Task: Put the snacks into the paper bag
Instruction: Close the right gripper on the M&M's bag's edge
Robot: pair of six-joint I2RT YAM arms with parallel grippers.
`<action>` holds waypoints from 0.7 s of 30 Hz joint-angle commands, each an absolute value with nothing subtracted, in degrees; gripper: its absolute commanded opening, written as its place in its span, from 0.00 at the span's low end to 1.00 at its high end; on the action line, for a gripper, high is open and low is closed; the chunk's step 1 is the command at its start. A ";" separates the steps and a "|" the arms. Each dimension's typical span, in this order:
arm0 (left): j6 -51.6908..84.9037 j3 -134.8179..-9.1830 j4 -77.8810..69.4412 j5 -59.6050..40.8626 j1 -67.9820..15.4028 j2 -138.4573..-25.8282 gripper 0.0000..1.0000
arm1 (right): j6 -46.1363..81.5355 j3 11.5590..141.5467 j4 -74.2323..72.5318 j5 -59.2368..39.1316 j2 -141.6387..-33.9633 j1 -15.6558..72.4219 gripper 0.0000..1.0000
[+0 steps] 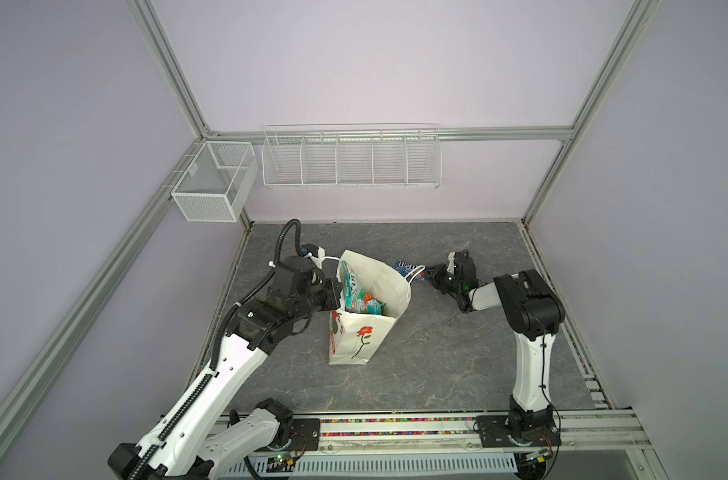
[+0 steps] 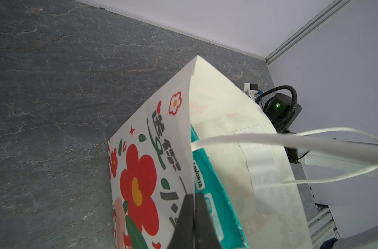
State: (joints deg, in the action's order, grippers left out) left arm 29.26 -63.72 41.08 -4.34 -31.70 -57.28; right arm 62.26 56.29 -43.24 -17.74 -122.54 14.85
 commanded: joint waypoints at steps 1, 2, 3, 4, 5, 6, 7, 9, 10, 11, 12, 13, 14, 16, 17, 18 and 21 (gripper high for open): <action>28.12 -63.90 37.44 -3.61 -31.29 -55.49 0.00 | 61.96 54.39 -37.24 -16.93 -122.37 15.12 0.15; 28.19 -63.88 37.46 -3.60 -31.29 -55.39 0.00 | 61.85 54.27 -37.31 -16.95 -122.06 15.28 0.13; 28.21 -63.83 37.44 -3.57 -31.29 -55.33 0.00 | 61.73 54.20 -37.10 -16.96 -121.79 15.29 0.10; 28.22 -63.88 37.44 -3.62 -31.29 -55.36 0.00 | 61.53 54.06 -36.96 -17.10 -121.35 15.38 0.08; 28.21 -63.90 37.52 -3.58 -31.29 -55.22 0.00 | 61.16 53.96 -36.59 -17.00 -120.84 15.46 0.07; 28.22 -63.90 37.54 -3.69 -31.29 -55.24 0.00 | 60.88 53.96 -36.19 -16.95 -120.22 15.48 0.07; 28.23 -63.98 37.61 -3.69 -31.29 -55.27 0.00 | 60.46 53.81 -35.45 -16.76 -119.38 15.61 0.07; 28.21 -64.02 37.70 -3.69 -31.29 -55.23 0.00 | 59.65 53.70 -34.27 -16.59 -117.81 15.79 0.07; 28.21 -64.07 37.71 -3.69 -31.29 -55.27 0.00 | 59.11 53.61 -33.44 -16.42 -116.79 15.94 0.07; 28.24 -64.03 37.79 -3.71 -31.29 -55.20 0.00 | 58.59 53.53 -32.48 -16.13 -115.71 16.08 0.07; 28.22 -64.07 37.79 -3.60 -31.29 -55.14 0.00 | 58.15 53.53 -31.72 -15.92 -114.71 16.11 0.07; 28.30 -64.07 37.79 -3.63 -31.29 -55.13 0.00 | 57.65 53.44 -30.83 -15.74 -113.57 16.32 0.07; 28.29 -64.07 37.83 -3.66 -31.29 -55.13 0.00 | 57.25 53.36 -30.22 -15.68 -112.48 16.38 0.07; 28.30 -64.04 37.88 -3.58 -31.29 -55.11 0.00 | 56.48 53.11 -29.04 -15.46 -110.17 16.67 0.07; 28.39 -64.06 37.88 -3.60 -31.29 -55.10 0.00 | 55.99 53.04 -28.26 -15.21 -108.90 16.81 0.07; 28.33 -64.07 37.88 -3.61 -31.29 -55.11 0.00 | 55.46 53.07 -27.40 -14.89 -107.69 17.03 0.07; 28.44 -64.15 37.88 -3.58 -31.29 -55.10 0.00 | 53.53 53.25 -24.06 -13.67 -104.01 17.57 0.07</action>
State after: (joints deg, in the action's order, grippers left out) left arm 29.28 -63.42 41.12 -4.34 -31.51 -56.88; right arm 56.23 53.65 -27.75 -15.42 -107.74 16.88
